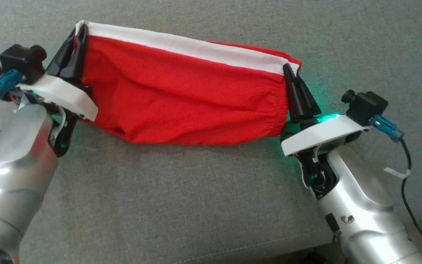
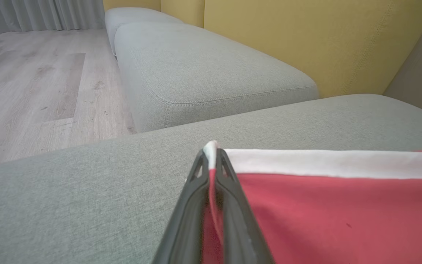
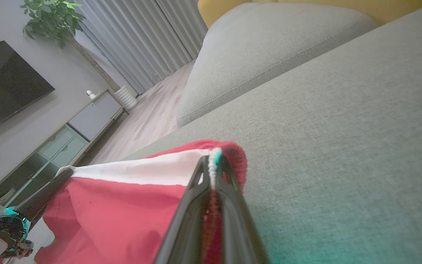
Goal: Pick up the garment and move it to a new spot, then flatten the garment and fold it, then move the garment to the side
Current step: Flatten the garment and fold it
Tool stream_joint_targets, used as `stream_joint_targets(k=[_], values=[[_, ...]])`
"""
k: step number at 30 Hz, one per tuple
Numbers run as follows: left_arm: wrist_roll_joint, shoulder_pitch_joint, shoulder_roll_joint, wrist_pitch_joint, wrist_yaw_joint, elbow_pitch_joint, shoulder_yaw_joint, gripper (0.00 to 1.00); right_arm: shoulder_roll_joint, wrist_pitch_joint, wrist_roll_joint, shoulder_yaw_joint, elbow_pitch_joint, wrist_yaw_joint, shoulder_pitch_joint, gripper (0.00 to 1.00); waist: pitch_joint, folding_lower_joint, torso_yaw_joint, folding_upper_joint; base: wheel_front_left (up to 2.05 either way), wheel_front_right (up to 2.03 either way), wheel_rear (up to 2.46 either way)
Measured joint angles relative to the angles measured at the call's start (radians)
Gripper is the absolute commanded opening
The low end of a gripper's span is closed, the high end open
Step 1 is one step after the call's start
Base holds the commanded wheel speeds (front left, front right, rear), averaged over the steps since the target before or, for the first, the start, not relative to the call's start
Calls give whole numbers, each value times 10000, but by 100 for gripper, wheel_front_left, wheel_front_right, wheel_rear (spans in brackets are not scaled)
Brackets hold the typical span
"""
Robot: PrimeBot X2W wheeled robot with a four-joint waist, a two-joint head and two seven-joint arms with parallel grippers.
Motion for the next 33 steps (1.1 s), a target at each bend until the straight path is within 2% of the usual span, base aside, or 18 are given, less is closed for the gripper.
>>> stream_joint_targets(k=[10, 11, 12, 13, 19, 24, 29, 33], values=[[-276, 1, -98, 0, 0, 63, -180, 0, 0, 0, 0, 155, 336, 0, -244, 0, 35, 0, 80, 0, 0, 0, 0], [-314, 1, -107, -2, 0, 69, -186, 0, 0, 0, 0, 146, 368, 0, -242, 16, 20, 0, 83, 0, 0, 0, 0], [-349, 1, -130, -2, 0, 82, -163, 70, 0, 0, 0, 130, 385, 0, -242, 78, 2, 0, 88, 0, 0, 0, 0], [-347, 2, -144, -2, 0, 88, -138, 100, 0, 0, 0, 102, 393, 0, -241, 100, -20, -1, 95, 0, 0, 0, 0], [-207, 209, -282, -2, 0, 69, 410, 100, 0, 0, -13, -132, 414, 0, -160, 100, -289, -1, 148, 0, 0, 0, 0], [217, 1121, -491, -2, 0, 82, 1365, 100, 2, 0, -706, -775, 412, 0, 404, 100, -638, -2, 218, 1, 0, 0, 0], [825, 2012, -1074, -2, 0, 98, 2295, 100, 8, 0, -1875, -1791, 211, 0, 1126, 100, -988, -2, 348, 1, 0, 0, 0], [1093, 2491, -1496, -2, 0, 318, 2562, 100, 17, 0, -2447, -2226, 35, 0, 1544, 100, -1166, -3, 425, 1, 0, 0, 0]])
